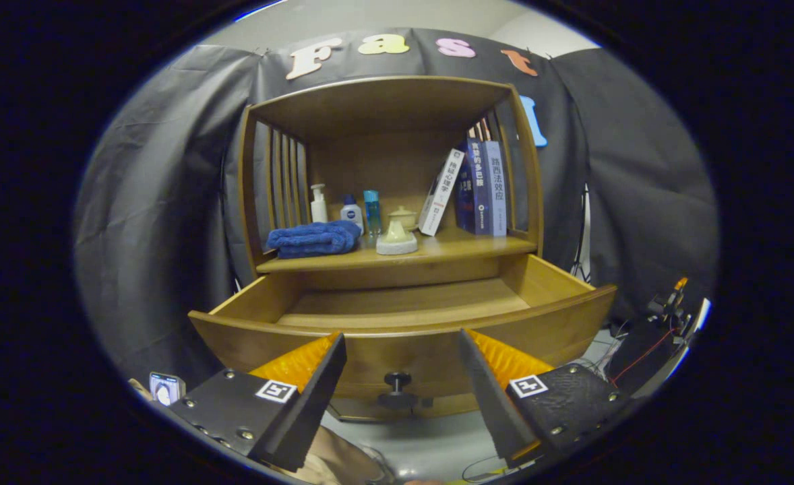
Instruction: Pull open the drawer, take out the items inside it, and place them on the countertop above the cabinet.
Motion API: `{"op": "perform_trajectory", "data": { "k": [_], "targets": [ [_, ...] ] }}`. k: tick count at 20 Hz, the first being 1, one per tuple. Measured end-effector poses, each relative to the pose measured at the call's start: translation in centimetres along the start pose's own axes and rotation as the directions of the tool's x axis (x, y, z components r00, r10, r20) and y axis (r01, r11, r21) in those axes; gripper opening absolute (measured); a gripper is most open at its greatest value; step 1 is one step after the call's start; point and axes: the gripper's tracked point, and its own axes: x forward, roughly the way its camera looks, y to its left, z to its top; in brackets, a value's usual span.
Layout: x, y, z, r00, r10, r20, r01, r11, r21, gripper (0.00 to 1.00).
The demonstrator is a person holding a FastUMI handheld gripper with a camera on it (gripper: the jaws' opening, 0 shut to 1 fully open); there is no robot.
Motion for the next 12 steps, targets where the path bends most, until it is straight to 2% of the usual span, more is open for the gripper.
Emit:
{"op": "perform_trajectory", "data": {
  "k": [8,12],
  "targets": [
    [2.0,-0.1,-1.4,0.999,-0.023,-0.031,0.023,1.000,0.021,0.99],
    [2.2,0.2,-1.4,1.000,-0.003,-0.021,0.003,0.999,0.034,0.99]
  ]
}}
